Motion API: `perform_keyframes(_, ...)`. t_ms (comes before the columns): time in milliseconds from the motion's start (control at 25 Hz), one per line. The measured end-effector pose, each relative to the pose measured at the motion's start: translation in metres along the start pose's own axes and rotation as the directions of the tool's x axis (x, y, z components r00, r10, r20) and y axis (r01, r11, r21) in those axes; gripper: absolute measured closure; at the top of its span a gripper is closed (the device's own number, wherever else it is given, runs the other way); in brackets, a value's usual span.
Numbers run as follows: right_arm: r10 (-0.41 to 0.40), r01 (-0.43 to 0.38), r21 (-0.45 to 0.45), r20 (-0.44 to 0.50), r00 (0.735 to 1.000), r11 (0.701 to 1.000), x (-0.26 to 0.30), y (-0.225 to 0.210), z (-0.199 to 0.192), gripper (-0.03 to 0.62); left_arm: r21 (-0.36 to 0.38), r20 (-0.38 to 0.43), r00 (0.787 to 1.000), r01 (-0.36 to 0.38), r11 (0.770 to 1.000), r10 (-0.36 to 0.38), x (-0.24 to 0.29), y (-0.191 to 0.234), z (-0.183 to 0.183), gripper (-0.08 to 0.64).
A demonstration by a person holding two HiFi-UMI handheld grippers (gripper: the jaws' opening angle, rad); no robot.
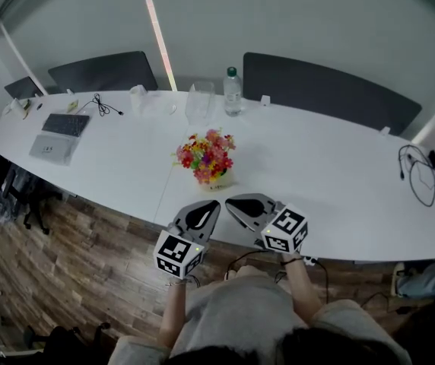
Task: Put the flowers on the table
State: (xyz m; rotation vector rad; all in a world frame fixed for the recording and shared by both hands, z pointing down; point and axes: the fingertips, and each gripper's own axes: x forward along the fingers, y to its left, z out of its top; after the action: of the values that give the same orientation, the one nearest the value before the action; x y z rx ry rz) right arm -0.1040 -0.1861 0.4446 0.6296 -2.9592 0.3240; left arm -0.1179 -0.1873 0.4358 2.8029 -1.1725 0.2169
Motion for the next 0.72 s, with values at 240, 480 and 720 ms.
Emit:
perform_keyframes(240, -0.006, 0.006, -0.015, 0.012, 1.000, 1.000, -0.002, -0.001, 0.005, 0.568, 0.009, 0.010, 1.000, 0.007, 1.000, -0.007, 0.001, 0.001, 0.004, 0.535)
perform_keyframes(480, -0.015, 0.015, -0.024, 0.032, 0.999, 1.000, -0.003, -0.004, 0.011, 0.568, 0.028, 0.015, 1.000, 0.014, 1.000, -0.014, 0.002, 0.001, 0.008, 0.535)
perform_keyframes(720, -0.008, 0.009, -0.032, 0.041, 0.999, 0.999, 0.000, -0.003, 0.013, 0.568, 0.033, 0.013, 1.000, 0.011, 0.999, -0.011, 0.001, 0.004, 0.008, 0.535)
